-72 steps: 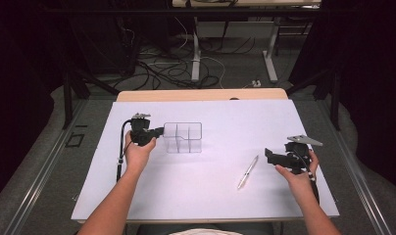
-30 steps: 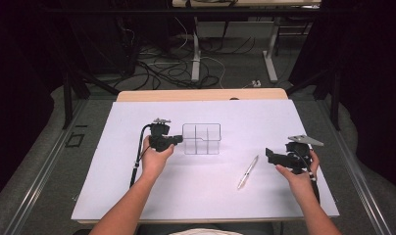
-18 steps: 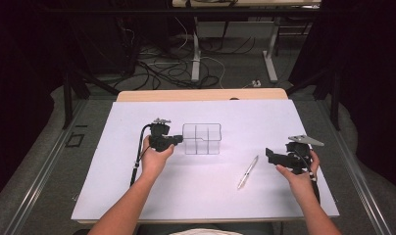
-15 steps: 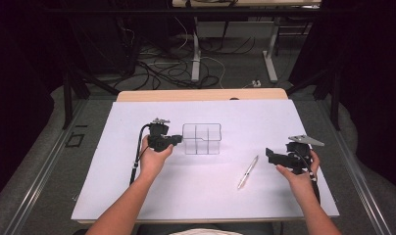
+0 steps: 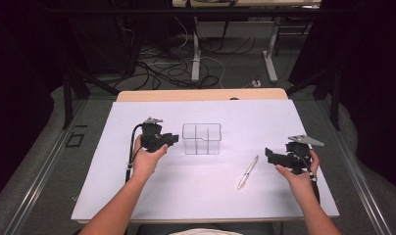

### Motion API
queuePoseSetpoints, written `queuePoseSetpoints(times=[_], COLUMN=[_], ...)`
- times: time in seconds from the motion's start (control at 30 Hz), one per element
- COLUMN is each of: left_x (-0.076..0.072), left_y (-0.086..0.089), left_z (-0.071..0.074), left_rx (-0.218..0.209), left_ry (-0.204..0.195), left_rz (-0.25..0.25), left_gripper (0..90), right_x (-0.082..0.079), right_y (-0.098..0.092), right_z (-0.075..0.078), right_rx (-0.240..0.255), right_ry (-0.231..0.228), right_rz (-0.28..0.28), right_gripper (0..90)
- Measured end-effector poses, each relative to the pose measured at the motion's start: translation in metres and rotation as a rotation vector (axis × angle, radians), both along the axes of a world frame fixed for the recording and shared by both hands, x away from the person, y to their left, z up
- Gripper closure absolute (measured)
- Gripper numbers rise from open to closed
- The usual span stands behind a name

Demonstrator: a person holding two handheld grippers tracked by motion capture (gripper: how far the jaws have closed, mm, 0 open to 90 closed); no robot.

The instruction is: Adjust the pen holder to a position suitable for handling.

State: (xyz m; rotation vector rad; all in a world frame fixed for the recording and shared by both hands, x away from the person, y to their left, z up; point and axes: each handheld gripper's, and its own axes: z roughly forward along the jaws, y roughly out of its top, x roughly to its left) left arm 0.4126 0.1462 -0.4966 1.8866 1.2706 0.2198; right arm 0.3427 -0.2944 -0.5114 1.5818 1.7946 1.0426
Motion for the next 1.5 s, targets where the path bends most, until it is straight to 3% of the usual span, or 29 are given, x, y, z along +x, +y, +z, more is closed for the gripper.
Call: queuePoseSetpoints(times=[0.2, 0.43, 0.6, 0.73, 0.93, 1.0, 1.3, 1.43, 1.5], left_x=[-0.007, -0.016, -0.023, -0.029, -0.034, -0.035, -0.035, -0.033, -0.032], left_y=[0.005, 0.014, 0.026, 0.034, 0.042, 0.044, 0.048, 0.049, 0.050], left_z=[0.001, 0.005, 0.006, 0.006, 0.007, 0.007, 0.009, 0.006, 0.005], left_rx=[-0.008, 0.000, -0.004, 0.007, -0.003, -0.011, -0.023, -0.037, -0.041], left_ry=[-0.019, -0.066, -0.081, -0.131, -0.151, -0.132, -0.158, -0.161, -0.159], left_rz=[0.001, -0.016, -0.037, -0.038, -0.032, -0.019, 0.002, 0.010, 0.027], left_gripper=[51.0, 40.0, 32.5, 28.5, 25.6, 21.5, 14.9, 2.0, 0.1], right_x=[-0.002, -0.005, -0.005, -0.005, -0.004, -0.004, 0.000, 0.002, 0.003], right_y=[0.003, 0.009, 0.013, 0.015, 0.015, 0.016, 0.021, 0.025, 0.027], right_z=[0.003, 0.009, 0.012, 0.015, 0.016, 0.017, 0.024, 0.027, 0.029], right_rx=[0.010, 0.011, 0.032, 0.024, 0.038, 0.038, 0.089, 0.127, 0.139], right_ry=[-0.005, -0.017, -0.011, -0.027, -0.008, -0.007, 0.081, 0.127, 0.160], right_rz=[0.006, 0.022, 0.020, 0.003, -0.010, -0.033, -0.043, -0.057, -0.056], right_gripper=[2.0, 12.2, 12.5, 14.5, 16.0, 17.1, 20.7, 25.3, 25.5])
